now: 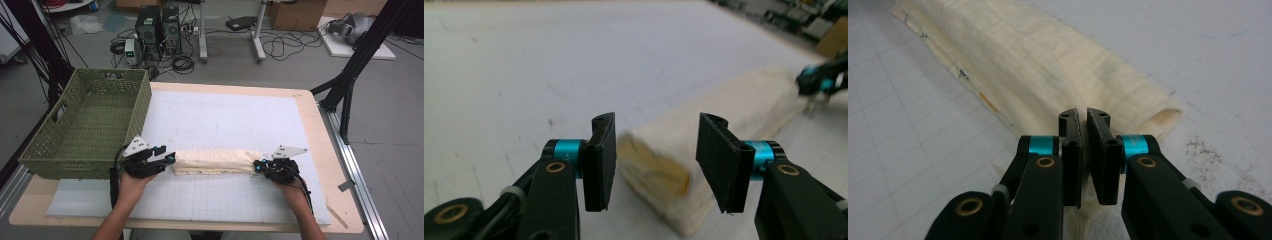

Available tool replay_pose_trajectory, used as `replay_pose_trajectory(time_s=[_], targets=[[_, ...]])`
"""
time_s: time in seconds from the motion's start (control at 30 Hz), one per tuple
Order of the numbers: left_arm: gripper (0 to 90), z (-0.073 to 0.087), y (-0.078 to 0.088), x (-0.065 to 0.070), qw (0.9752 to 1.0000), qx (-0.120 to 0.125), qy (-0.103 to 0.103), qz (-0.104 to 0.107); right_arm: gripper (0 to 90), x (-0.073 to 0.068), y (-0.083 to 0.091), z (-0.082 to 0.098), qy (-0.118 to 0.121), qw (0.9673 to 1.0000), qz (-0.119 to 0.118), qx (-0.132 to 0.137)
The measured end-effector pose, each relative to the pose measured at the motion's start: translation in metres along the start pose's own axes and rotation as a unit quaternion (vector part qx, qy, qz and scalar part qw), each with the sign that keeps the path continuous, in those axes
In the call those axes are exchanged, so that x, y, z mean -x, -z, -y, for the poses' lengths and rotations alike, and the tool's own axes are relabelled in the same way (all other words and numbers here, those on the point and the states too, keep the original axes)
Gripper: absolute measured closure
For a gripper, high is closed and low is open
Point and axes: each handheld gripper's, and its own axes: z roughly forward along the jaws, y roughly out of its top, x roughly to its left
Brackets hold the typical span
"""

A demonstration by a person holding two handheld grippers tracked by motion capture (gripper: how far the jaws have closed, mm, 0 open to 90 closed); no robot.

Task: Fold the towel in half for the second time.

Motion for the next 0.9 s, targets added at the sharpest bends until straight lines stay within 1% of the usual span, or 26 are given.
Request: replay_pose_trajectory(time_s=[0.03,0.1,0.17,0.23,0.27,0.33,0.37,0.4,0.43,0.5,0.53,0.57,0.6,0.67,0.7,0.73,0.77,0.8,0.83,0.9], targets=[[51.9,-0.005,-0.001,0.001,1.0,0.004,0.001,0.004,84.4,0.0,0.0,0.0,-0.001,1.0,-0.001,-0.003],[55.6,-0.011,-0.009,0.004,0.9998,0.0,-0.001,0.018,83.9,0.0,0.0,0.0,-0.001,1.0,-0.001,-0.002],[62.8,-0.011,-0.019,0.009,0.9993,-0.016,-0.001,0.034,82.8,0.0,0.001,0.0,-0.002,1.0,-0.001,-0.002],[70.9,-0.006,-0.028,0.013,0.9985,-0.037,-0.007,0.041,81.6,0.0,0.0,0.0,-0.004,1.0,-0.001,-0.004],[73.3,-0.002,-0.032,0.015,0.9981,-0.046,-0.01,0.041,80.9,0.0,0.0,0.0,-0.004,1.0,-0.002,-0.004],[76.0,0.004,-0.037,0.017,0.997,-0.066,-0.02,0.034,78.0,0.0,0.001,0.0,-0.005,1.0,-0.003,-0.004],[76.1,0.008,-0.041,0.017,0.9957,-0.085,-0.026,0.026,74.0,0.0,0.001,0.0,-0.004,1.0,-0.005,-0.002],[76.1,0.011,-0.043,0.017,0.9946,-0.097,-0.031,0.021,68.3,0.0,0.003,-0.002,-0.005,1.0,-0.005,0.002],[76.1,0.014,-0.044,0.016,0.9935,-0.107,-0.035,0.019,65.3,0.0,0.006,-0.004,-0.012,0.9998,-0.011,0.01],[76.0,0.018,-0.046,0.016,0.9922,-0.117,-0.038,0.016,55.7,-0.001,0.013,-0.012,-0.027,0.9981,-0.036,0.043],[76.0,0.02,-0.047,0.016,0.9915,-0.122,-0.042,0.015,51.0,-0.003,0.016,-0.018,-0.029,0.9972,-0.034,0.059],[75.9,0.022,-0.048,0.016,0.9908,-0.127,-0.043,0.014,49.8,-0.006,0.019,-0.024,-0.028,0.9963,-0.031,0.075],[75.8,0.023,-0.049,0.016,0.9899,-0.132,-0.049,0.012,48.5,-0.011,0.021,-0.031,-0.023,0.9957,-0.028,0.085],[75.1,0.023,-0.049,0.016,0.9897,-0.134,-0.05,0.01,47.7,-0.021,0.018,-0.043,-0.015,0.9953,-0.02,0.094],[74.8,0.023,-0.049,0.016,0.9897,-0.134,-0.051,0.009,50.9,-0.026,0.014,-0.047,-0.018,0.9959,-0.014,0.087],[74.6,0.023,-0.049,0.016,0.9898,-0.133,-0.051,0.008,55.1,-0.029,0.006,-0.049,-0.02,0.9971,-0.007,0.073],[74.5,0.023,-0.049,0.016,0.9897,-0.134,-0.05,0.009,55.7,-0.032,-0.003,-0.049,-0.018,0.9986,-0.001,0.049],[74.4,0.024,-0.049,0.016,0.9897,-0.134,-0.05,0.009,58.1,-0.034,-0.012,-0.049,-0.015,0.9995,0.008,0.028],[74.4,0.024,-0.049,0.016,0.9894,-0.135,-0.051,0.01,59.5,-0.036,-0.019,-0.048,-0.019,0.9996,0.013,0.014],[74.4,0.025,-0.05,0.015,0.9898,-0.133,-0.05,0.009,61.4,-0.036,-0.03,-0.045,-0.011,0.9996,0.026,-0.004]])
